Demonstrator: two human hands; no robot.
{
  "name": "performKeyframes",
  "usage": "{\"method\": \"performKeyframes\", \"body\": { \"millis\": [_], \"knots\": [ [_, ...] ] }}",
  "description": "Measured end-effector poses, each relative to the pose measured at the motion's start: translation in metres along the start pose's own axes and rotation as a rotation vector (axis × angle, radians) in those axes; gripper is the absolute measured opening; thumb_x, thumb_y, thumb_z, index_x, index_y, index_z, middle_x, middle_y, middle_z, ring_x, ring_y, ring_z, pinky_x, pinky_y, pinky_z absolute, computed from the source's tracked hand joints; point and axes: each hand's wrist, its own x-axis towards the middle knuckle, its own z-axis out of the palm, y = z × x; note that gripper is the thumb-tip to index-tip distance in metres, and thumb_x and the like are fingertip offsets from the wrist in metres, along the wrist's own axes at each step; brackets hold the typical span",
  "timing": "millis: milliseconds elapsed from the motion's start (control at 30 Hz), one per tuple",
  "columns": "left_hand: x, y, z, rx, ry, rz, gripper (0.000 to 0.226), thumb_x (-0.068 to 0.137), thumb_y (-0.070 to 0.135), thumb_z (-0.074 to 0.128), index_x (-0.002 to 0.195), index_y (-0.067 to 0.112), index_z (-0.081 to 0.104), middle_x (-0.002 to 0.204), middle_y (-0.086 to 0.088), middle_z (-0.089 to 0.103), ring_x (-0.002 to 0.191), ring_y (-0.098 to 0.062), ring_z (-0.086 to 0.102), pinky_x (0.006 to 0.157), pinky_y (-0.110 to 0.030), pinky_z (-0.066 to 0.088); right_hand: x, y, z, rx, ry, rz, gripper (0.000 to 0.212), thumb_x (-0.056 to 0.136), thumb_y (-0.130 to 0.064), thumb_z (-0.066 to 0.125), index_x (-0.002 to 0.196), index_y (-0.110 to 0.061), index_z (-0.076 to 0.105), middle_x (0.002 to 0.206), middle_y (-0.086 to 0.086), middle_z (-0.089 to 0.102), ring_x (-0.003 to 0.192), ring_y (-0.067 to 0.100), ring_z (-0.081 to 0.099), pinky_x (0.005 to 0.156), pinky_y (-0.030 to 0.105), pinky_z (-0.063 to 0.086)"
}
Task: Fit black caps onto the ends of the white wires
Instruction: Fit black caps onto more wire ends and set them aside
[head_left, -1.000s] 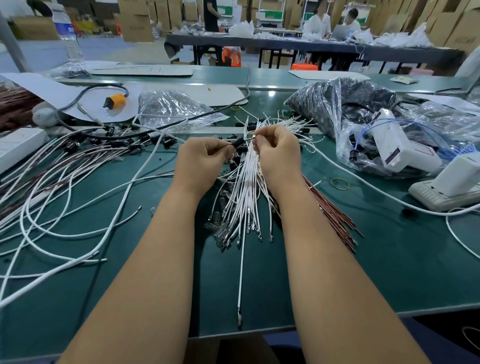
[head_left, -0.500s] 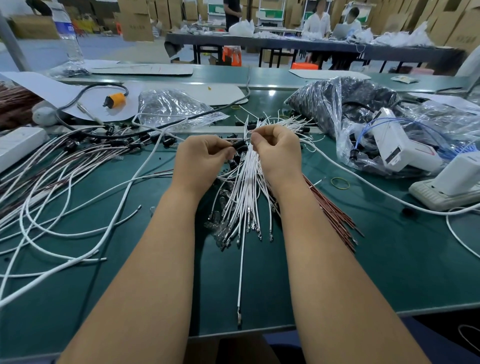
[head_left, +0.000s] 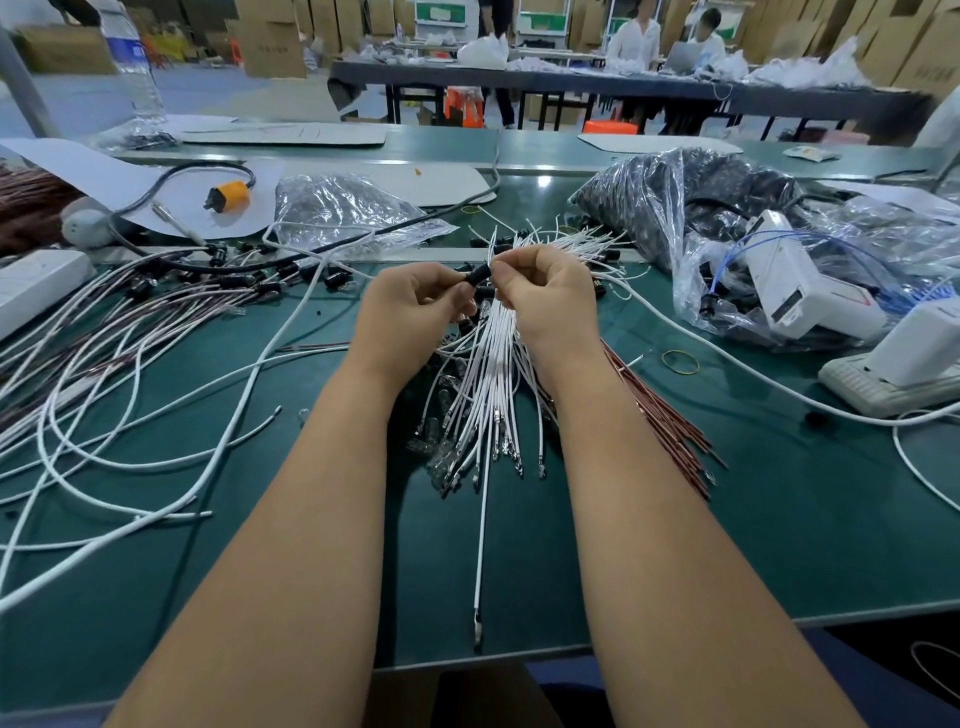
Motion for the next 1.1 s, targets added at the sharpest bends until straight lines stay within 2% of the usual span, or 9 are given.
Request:
{"method": "performKeyframes", "body": {
  "millis": [133,300,433,500,633,767,867,967,1100],
  "knots": [
    [0.001,0.0,0.0,-0.037,0.011,0.008,0.007,0.09,0.003,0.063,0.093,0.001,0.069,0.073,-0.003,0.068,0.062,0.002,0.064,0.068,-0.012,0.05,0.001,0.0,0.0,-0.051,0.047,-0.062,0.012,0.087,-0.006,0.067,0.082,-0.017,0.069,0.072,-0.005,0.065,0.067,0.008,0.06,0.07,0.023,0.053],
    [0.002,-0.001,-0.001,-0.05,0.014,0.034,0.006,0.09,0.004,0.064,0.09,0.004,0.069,0.072,-0.001,0.068,0.063,-0.001,0.063,0.068,-0.014,0.05,0.0,0.001,0.004,-0.149,0.085,-0.127,0.016,0.087,-0.004,0.061,0.095,-0.01,0.074,0.075,-0.006,0.067,0.069,0.008,0.062,0.065,0.018,0.05],
    [0.003,-0.002,-0.001,-0.036,0.035,0.06,0.007,0.089,0.002,0.064,0.088,0.006,0.07,0.071,-0.003,0.067,0.063,-0.003,0.061,0.066,-0.015,0.049,-0.006,0.001,0.01,-0.254,0.076,-0.213,0.021,0.083,-0.004,0.062,0.098,-0.011,0.075,0.071,-0.018,0.06,0.065,-0.004,0.058,0.063,0.008,0.044],
    [0.004,-0.003,-0.001,-0.034,0.054,0.052,0.006,0.089,0.003,0.064,0.089,0.005,0.07,0.072,-0.006,0.067,0.064,-0.008,0.061,0.067,-0.018,0.051,-0.007,0.001,0.011,-0.247,0.07,-0.231,0.018,0.083,-0.005,0.064,0.097,-0.01,0.075,0.071,-0.016,0.061,0.064,-0.007,0.058,0.062,0.004,0.043],
    [0.005,-0.005,-0.001,-0.001,0.046,0.037,0.018,0.09,0.017,0.066,0.095,0.0,0.068,0.078,-0.01,0.07,0.068,-0.013,0.063,0.065,-0.021,0.052,-0.008,0.001,0.013,-0.198,0.077,-0.247,0.003,0.082,-0.016,0.072,0.083,-0.014,0.073,0.067,-0.016,0.063,0.061,-0.007,0.059,0.059,0.006,0.043],
    [0.006,-0.003,-0.001,0.005,0.036,0.059,0.021,0.089,0.017,0.068,0.096,-0.003,0.069,0.085,-0.014,0.071,0.075,-0.016,0.063,0.069,-0.025,0.051,-0.006,0.001,0.014,-0.105,0.071,-0.195,0.017,0.081,-0.015,0.075,0.071,-0.023,0.064,0.067,-0.01,0.066,0.058,-0.003,0.057,0.059,0.011,0.044],
    [0.006,0.0,0.0,0.013,0.045,0.058,0.016,0.088,0.012,0.068,0.094,-0.003,0.069,0.079,-0.007,0.069,0.072,-0.01,0.061,0.07,-0.024,0.051,-0.006,0.001,0.015,-0.056,0.045,-0.135,0.014,0.082,-0.015,0.074,0.079,-0.024,0.063,0.073,-0.008,0.066,0.068,0.004,0.064,0.065,0.018,0.052],
    [0.007,-0.001,0.001,0.035,0.034,0.06,0.012,0.089,0.011,0.067,0.094,0.001,0.069,0.079,-0.006,0.067,0.072,-0.011,0.06,0.069,-0.025,0.05,-0.005,0.0,0.016,-0.022,-0.008,-0.078,0.012,0.085,-0.014,0.071,0.08,-0.023,0.065,0.073,-0.008,0.066,0.066,0.002,0.061,0.064,0.016,0.052],
    [0.007,-0.005,0.001,0.117,0.047,0.075,0.009,0.09,0.012,0.066,0.09,0.004,0.069,0.071,0.006,0.062,0.06,0.003,0.053,0.06,-0.009,0.041,-0.006,-0.002,0.016,-0.048,-0.01,-0.055,0.009,0.087,-0.013,0.069,0.08,-0.017,0.065,0.069,-0.007,0.062,0.061,0.002,0.055,0.059,0.013,0.046]
  ]
}}
